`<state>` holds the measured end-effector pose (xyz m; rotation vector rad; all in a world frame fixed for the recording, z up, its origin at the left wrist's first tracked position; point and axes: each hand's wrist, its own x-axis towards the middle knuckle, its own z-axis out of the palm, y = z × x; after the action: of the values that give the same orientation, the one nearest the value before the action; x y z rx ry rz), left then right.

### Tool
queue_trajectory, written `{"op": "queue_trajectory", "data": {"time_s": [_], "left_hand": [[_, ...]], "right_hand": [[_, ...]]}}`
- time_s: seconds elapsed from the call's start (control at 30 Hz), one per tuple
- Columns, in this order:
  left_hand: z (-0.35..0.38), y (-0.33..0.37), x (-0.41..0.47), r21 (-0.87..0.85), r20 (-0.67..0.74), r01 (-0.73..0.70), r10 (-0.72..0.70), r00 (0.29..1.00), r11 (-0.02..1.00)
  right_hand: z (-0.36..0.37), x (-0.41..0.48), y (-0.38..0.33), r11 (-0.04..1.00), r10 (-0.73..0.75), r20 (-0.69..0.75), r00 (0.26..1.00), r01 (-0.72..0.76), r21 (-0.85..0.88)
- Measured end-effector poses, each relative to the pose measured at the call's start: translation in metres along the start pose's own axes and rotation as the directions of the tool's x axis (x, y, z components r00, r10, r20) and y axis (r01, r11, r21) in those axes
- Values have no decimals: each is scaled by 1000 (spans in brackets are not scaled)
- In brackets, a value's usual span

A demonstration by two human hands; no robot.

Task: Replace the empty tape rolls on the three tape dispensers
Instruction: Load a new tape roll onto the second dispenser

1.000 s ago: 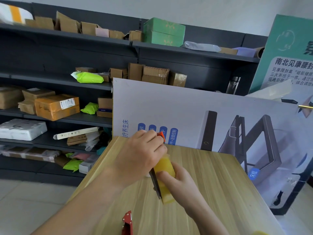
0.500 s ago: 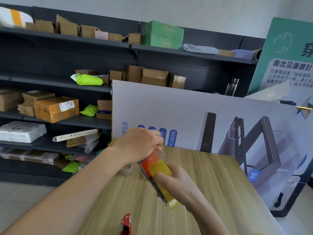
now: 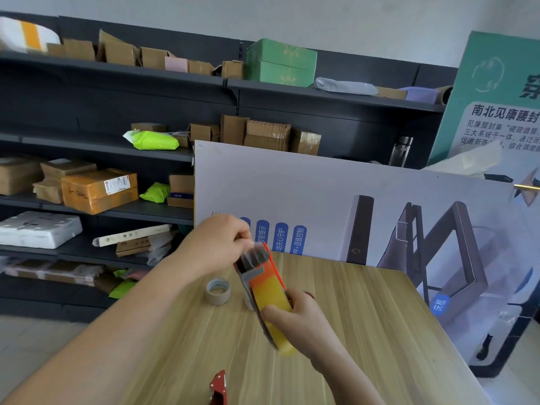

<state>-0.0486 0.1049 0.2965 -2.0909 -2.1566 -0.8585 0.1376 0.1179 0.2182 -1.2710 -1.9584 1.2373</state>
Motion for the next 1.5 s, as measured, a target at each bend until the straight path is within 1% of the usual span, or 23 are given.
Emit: {"op": "queue_trajectory", "data": {"time_s": [0.07,0.17,0.23,0.3,0.33,0.37,0.43,0.47,0.53,0.63,0.7,0.77,0.9,1.03,1.1,1.2,1.27,1.4,1.5], "left_hand": [[-9,-7,1,2,-9,69,-69,998,998],[-15,-10,2,19,85,97,-99,991,995],[-15,-8,3,17,130,92,-93,987,996],[-14,-10,3,-3,127,102,-101,987,995],[-13,-12,4,19,103,106,-108,989,994],[-13,-16,5,82,59,106,-111,992,991],[-12,-24,7,217,-70,131,-118,991,967],[-11,-28,8,237,-125,154,-127,984,959],[-7,-36,8,203,-184,184,-147,972,962],[0,-39,8,141,-181,175,-149,972,974],[3,-40,10,133,-189,155,-129,974,979],[4,-45,13,113,-225,169,-141,964,979],[5,-56,20,118,-252,232,-196,947,966],[-2,-68,27,121,-372,271,-210,904,955],[-5,-72,30,116,-346,266,-212,914,957],[-1,-68,33,94,-306,215,-177,935,972],[1,-69,34,69,-325,217,-183,928,974],[-2,-78,34,3,-421,284,-256,870,959],[-2,-72,36,2,-422,231,-208,882,973]], "right_hand": [[3,3,7,1000,13,34,999,-13,2],[11,7,16,1000,7,63,998,-8,18],[18,9,19,994,20,46,999,-25,105],[23,10,19,987,11,-3,1000,-10,159],[24,10,19,987,-2,-27,1000,6,162],[26,11,19,986,-13,-38,999,19,164],[27,14,16,983,-23,-27,999,28,180],[27,16,14,982,-24,-12,1000,26,190],[29,18,12,975,-15,28,999,8,224],[32,20,13,970,32,40,999,-41,241],[33,22,17,970,61,2,998,-59,236],[34,24,19,970,79,-35,996,-69,232],[33,24,19,975,24,-11,1000,-21,222],[32,21,22,979,9,12,1000,-11,205],[33,21,25,976,11,18,1000,-15,217],[36,21,29,968,20,-7,1000,-18,252],[36,21,31,969,2,-23,1000,4,245],[33,19,30,966,-96,18,995,89,244],[34,18,31,971,-106,14,994,100,218]]}}
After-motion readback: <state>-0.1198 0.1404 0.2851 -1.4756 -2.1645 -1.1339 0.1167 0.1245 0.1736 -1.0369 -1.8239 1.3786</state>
